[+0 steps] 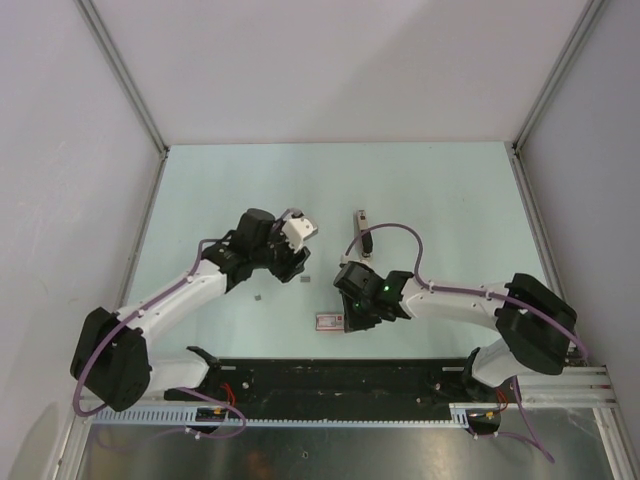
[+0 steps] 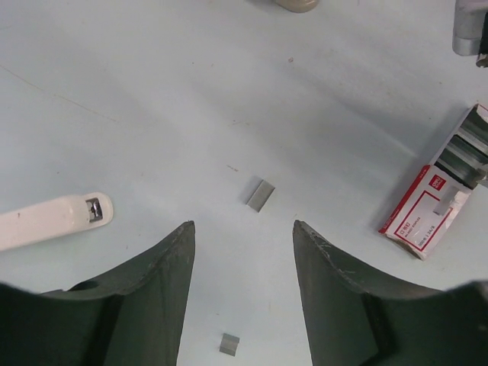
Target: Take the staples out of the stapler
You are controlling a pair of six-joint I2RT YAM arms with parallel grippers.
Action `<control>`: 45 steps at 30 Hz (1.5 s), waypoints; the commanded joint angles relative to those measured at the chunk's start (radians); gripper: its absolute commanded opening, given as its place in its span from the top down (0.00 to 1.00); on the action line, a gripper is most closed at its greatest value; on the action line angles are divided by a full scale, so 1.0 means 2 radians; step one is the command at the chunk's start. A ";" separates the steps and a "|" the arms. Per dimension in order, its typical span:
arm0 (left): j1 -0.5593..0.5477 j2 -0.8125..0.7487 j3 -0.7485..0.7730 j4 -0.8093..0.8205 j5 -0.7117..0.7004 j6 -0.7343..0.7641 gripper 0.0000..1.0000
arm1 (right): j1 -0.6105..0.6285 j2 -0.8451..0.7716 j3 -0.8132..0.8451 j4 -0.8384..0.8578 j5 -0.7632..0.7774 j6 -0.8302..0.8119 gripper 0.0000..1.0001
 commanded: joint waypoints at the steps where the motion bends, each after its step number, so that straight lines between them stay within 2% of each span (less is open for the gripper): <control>1: 0.017 -0.014 -0.005 0.002 0.025 -0.011 0.41 | 0.001 0.020 0.032 -0.003 0.032 0.008 1.00; 17: 0.031 -0.011 -0.007 0.002 0.052 -0.010 0.40 | -0.009 0.038 0.053 -0.036 0.061 -0.010 1.00; 45: 0.031 -0.009 -0.010 0.002 0.058 -0.010 0.40 | -0.008 0.060 0.053 -0.018 0.047 -0.015 1.00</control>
